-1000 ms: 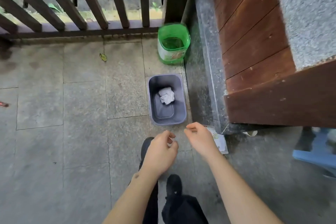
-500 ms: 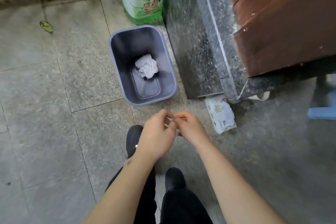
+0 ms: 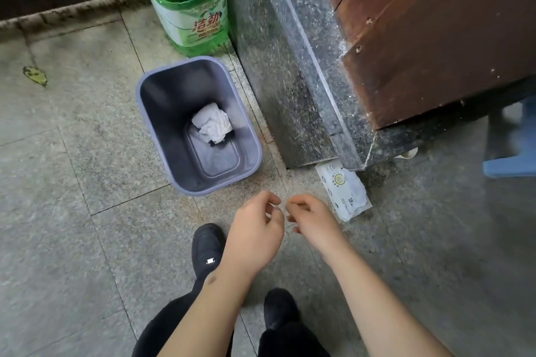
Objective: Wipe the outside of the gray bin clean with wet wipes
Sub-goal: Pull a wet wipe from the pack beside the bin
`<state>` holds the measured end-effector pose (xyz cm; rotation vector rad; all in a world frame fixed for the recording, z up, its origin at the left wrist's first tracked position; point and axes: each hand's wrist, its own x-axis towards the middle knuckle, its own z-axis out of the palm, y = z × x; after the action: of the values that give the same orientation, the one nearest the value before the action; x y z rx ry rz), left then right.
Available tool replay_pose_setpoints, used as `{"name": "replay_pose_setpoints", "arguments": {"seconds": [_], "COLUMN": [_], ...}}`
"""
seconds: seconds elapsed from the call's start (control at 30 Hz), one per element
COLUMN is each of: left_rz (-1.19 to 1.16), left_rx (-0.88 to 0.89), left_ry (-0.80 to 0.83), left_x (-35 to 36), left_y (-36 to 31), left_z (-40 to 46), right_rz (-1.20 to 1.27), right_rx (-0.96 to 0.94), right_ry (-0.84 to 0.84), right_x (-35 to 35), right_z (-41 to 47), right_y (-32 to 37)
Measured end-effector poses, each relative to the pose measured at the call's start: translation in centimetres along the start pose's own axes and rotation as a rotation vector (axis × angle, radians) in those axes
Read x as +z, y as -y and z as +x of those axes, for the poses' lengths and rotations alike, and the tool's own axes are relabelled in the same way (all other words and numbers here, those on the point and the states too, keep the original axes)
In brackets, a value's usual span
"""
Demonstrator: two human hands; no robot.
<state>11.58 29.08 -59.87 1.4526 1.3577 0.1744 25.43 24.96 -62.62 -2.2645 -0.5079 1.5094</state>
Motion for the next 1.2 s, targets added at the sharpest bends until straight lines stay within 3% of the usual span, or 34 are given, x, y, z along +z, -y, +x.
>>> {"name": "replay_pose_setpoints", "arguments": {"seconds": [0.13,0.2,0.33,0.53,0.63,0.73,0.8,1.07,1.2], "left_rz": [0.067,0.260,0.670,0.939,1.011,0.827,0.667,0.494,0.515], "left_rx": [0.003,0.009,0.056,0.124,0.175,0.345,0.415,0.380,0.382], "left_ry": [0.033,0.088,0.307,0.616,0.508,0.236,0.157,0.191,0.164], "left_x": [0.0,-0.2,-0.5,3.3,6.5,10.0,12.3,21.5,25.4], "left_y": [0.3,0.5,-1.1,-4.9,-4.8,-4.7,-4.7,-2.2,-1.5], "left_z": [1.3,2.1,6.3,11.1,11.6,11.7,11.5,12.6,14.1], "right_rz": [-0.012,-0.031,-0.097,0.051,0.131,0.190,0.219,0.224,0.193], "right_rx": [-0.031,-0.059,-0.179,-0.185,-0.204,-0.183,-0.157,-0.114,-0.123], "right_ry": [0.005,0.013,0.013,-0.088,-0.143,-0.198,-0.232,-0.452,-0.545], "right_x": [1.0,1.3,0.1,-3.6,-5.3,-6.9,-7.9,-11.1,-11.8], "right_z": [1.8,2.8,6.3,10.8,12.2,13.2,13.3,15.2,16.6], "right_y": [0.4,0.7,0.6,-3.6,-7.5,-11.7,-14.4,-20.6,-21.9]}}
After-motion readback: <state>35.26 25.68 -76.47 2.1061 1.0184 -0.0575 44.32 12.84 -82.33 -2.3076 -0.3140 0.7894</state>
